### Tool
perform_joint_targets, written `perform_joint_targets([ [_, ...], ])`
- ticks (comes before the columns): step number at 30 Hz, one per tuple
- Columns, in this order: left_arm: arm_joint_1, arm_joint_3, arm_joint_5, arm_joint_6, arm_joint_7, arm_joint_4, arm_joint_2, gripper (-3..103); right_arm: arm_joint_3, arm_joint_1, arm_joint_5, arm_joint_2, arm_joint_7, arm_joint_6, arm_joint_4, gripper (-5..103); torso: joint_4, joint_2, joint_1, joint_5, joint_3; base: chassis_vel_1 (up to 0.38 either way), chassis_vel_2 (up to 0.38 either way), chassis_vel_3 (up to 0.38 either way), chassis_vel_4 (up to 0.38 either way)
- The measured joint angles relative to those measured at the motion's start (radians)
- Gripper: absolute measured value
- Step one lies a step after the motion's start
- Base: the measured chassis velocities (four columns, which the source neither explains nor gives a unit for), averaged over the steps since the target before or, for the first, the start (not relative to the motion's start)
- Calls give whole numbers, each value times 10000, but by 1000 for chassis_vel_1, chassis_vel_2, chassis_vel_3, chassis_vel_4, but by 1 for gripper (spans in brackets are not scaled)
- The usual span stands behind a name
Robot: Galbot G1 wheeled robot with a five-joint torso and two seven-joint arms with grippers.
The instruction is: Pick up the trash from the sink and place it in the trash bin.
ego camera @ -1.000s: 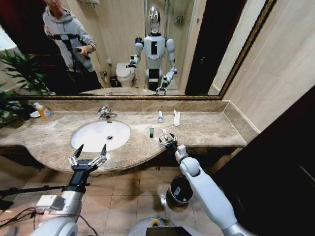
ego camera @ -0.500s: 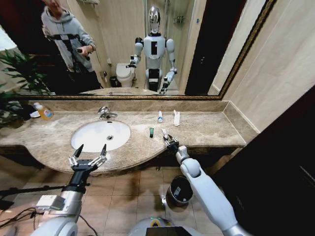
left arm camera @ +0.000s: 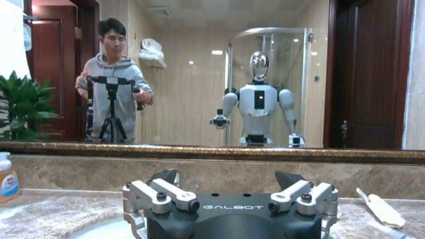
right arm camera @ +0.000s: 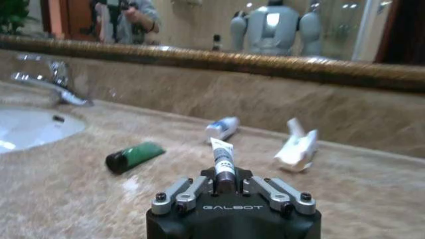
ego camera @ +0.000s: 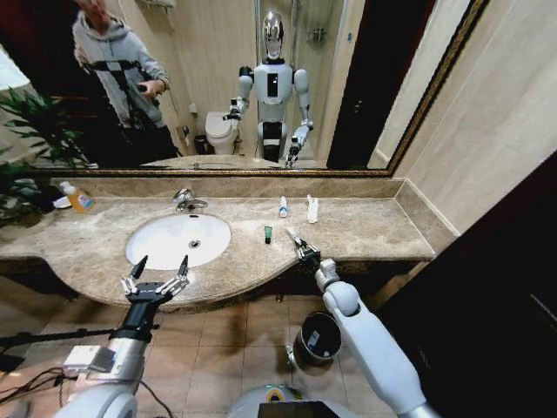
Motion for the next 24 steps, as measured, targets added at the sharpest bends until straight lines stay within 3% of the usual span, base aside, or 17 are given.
perform_joint_targets([
  [5, 0, -1, 0, 0, -1, 0, 0, 100, 512, -1035, 144, -344, 19, 8, 1286, 18, -2, 1, 0, 0, 0, 0, 0, 0, 0],
  [10, 0, 0, 1, 0, 1, -1, 1, 100, 1241, -2850, 168, -296, 146, 838, 2421, 18, -2, 1, -1, 0, -2, 0, 0, 0, 0],
  [11, 0, 0, 0, 0, 0, 0, 0, 100, 1472, -3569, 6, -92, 152, 1309, 2660, 18, -1, 0, -1, 1, -2, 0, 0, 0, 0],
  [15, 0, 0, 0, 0, 0, 0, 0, 100, 1785, -5007, -657, 455, 163, 1989, 3001, 18, 0, 1, -1, 0, -2, 0, 0, 0, 0],
  [17, 0, 0, 0, 0, 0, 0, 0, 100, 2041, -6371, -1405, 1174, 141, 2527, 3149, 18, -3, 1, -1, -1, -2, 0, 0, 0, 0],
  [18, 0, 0, 0, 0, 0, 0, 0, 100, 2041, -6371, -1405, 1174, 141, 2527, 3149, 18, -3, 1, -1, -1, -2, 0, 0, 0, 0],
  [21, 0, 0, 0, 0, 0, 0, 1, 100, 2294, -7468, -2118, 2083, 86, 3131, 2865, 18, -5, 2, -3, -2, -3, 0, 0, 0, 0],
  [24, 0, 0, 0, 0, 0, 0, 0, 100, 2360, -7500, -2375, 2351, 110, 3323, 1995, 18, -3, 2, -2, -5, -2, 0, 0, 0, 0],
])
